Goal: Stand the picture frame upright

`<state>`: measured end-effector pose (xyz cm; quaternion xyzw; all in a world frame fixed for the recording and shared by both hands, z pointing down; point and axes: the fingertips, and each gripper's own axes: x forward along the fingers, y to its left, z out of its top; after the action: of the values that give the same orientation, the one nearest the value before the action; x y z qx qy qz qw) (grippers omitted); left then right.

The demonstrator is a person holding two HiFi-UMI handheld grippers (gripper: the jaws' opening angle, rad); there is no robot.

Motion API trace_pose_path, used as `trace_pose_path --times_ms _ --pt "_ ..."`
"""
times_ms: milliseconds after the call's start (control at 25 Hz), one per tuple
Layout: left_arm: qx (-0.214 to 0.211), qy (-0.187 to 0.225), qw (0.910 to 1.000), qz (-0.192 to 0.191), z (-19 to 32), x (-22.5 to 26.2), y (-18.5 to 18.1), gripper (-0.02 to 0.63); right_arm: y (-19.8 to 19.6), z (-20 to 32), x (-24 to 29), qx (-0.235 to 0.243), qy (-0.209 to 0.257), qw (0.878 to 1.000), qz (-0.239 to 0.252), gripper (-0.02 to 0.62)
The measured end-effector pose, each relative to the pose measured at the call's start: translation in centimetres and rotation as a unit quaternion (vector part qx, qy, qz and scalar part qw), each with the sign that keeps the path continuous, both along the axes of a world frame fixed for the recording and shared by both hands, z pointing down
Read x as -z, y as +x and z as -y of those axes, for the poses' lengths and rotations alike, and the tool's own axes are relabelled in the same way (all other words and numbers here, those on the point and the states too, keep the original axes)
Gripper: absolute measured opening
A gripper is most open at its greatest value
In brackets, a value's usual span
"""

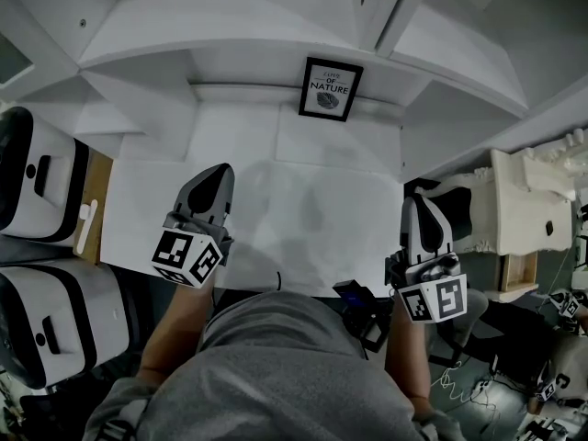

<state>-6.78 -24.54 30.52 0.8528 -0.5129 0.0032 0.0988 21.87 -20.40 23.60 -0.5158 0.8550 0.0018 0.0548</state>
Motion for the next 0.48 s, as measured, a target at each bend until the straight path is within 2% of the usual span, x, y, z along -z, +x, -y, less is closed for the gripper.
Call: trace_pose_path --times_ms 480 --pt "0.006 -0.005 1.0000 0.000 0.09 -0.52 -0.25 0.006 0.01 0.46 -0.37 -0.005 -0.006 1.000 -0.002 0.027"
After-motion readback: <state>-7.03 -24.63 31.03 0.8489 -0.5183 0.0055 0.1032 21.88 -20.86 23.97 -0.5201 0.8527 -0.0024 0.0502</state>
